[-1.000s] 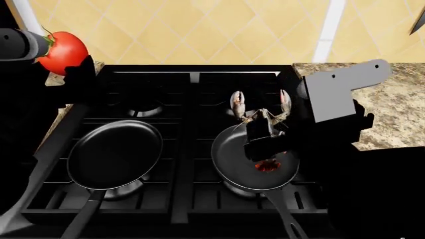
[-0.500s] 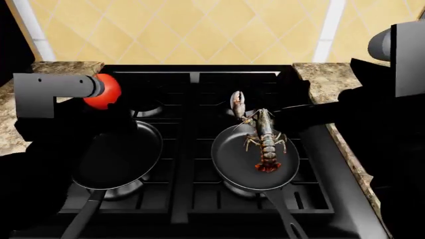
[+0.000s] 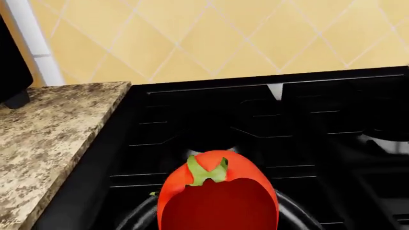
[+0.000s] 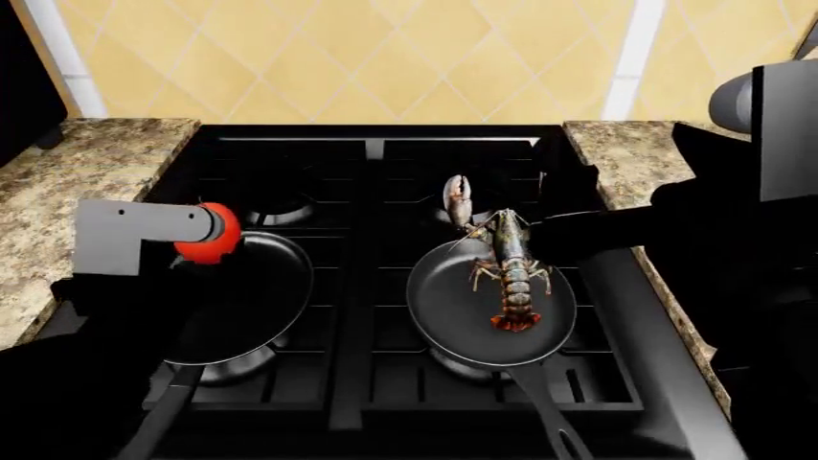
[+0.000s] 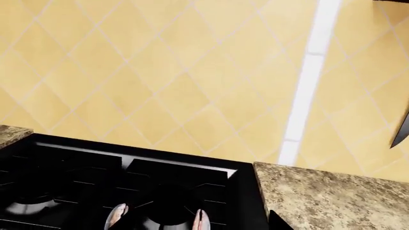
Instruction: Place both pans onto different burners. Then place the tomato and the lobster on different pans.
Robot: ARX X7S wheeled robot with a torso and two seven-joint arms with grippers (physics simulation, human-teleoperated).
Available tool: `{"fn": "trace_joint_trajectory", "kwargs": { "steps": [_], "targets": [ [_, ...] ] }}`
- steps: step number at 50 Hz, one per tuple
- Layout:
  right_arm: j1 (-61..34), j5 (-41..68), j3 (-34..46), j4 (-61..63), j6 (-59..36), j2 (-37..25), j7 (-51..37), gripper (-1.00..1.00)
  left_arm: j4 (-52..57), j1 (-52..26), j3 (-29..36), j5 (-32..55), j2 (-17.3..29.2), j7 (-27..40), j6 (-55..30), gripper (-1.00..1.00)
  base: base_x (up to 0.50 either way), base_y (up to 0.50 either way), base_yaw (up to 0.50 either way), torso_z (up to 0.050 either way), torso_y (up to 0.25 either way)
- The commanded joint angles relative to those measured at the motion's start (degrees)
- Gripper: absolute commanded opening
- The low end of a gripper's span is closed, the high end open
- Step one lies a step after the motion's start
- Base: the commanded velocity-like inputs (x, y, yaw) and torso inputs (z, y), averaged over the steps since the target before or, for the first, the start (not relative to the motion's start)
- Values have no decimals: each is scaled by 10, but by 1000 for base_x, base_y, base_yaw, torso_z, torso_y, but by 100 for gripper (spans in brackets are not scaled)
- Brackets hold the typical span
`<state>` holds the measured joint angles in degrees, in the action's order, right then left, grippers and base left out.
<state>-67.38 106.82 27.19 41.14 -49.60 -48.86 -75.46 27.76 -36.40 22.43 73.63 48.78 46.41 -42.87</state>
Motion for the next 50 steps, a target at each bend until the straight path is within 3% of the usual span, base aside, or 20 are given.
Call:
{"fn": "trace_joint_trajectory", "kwargs": {
  "steps": [1,24,25,41,50],
  "targets": [
    [11,-11,2,-1,4,0,9,100,-7,22,9,-3,2,0,5,-100,0,0,0,0,0],
    [11,-14,8,-3,6,2,11,100,-21,22,16,0,-2,-4,0,-100,0,0,0,0,0],
    [11,-14,8,-3,6,2,11,100,-21,21,16,2,-2,-3,-1,100,0,0,0,0,0],
    [11,-17,12,-2,9,2,11,100,-25,18,11,6,2,-1,0,100,0,0,0,0,0],
    [6,-12,12,0,10,0,8,100,57,-3,-54,74,45,32,19,100,0,0,0,0,0]
  ]
}}
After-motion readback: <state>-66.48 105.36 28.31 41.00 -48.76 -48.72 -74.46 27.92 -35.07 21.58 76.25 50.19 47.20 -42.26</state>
